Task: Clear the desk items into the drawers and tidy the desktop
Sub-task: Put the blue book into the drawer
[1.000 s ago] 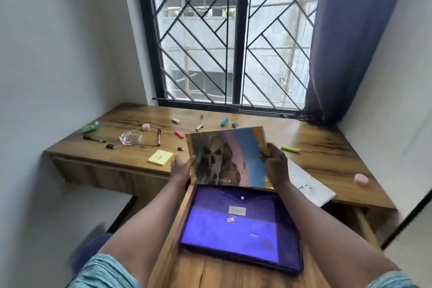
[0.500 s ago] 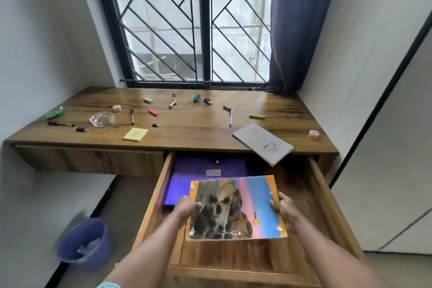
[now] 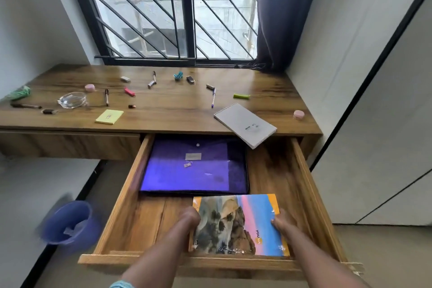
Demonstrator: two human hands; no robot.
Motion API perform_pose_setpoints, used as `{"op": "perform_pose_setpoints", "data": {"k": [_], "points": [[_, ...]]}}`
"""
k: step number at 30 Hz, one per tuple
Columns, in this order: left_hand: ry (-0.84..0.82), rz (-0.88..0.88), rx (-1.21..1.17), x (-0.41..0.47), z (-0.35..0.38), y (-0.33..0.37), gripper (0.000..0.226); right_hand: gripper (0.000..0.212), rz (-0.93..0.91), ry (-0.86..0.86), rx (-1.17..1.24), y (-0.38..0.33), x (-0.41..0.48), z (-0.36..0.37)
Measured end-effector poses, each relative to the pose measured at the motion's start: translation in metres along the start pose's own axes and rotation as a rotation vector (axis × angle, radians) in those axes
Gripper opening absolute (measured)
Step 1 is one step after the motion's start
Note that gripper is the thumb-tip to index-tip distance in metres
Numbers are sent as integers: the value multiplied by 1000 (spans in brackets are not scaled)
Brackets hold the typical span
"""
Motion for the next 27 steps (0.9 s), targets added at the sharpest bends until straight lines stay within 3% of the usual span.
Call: {"op": "perform_pose_setpoints", "data": {"k": [4,11,20,27], "points": [[105,-1,34,2,10,15,35,32,34,128,-93,-5,-21,-9],[-6,72,30,-4,33,40,27,38,85,326,-199,11,-16,-21],[-40,150,-14,-15,55,58,25,45,121,359,-322,18,-26,-27],[-49,79,-51,-10,61,52,24,43,108,376,-466,9,-43,-24]]}}
Point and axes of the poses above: each hand's wrist, its own x-axis towards the middle knuckle, its own z-axis out of the palm, y = z × x, the point moved 5 cm from there along x, towards the middle knuckle, and after that the axes turned 13 degrees about -y, right-handed, at the moved point
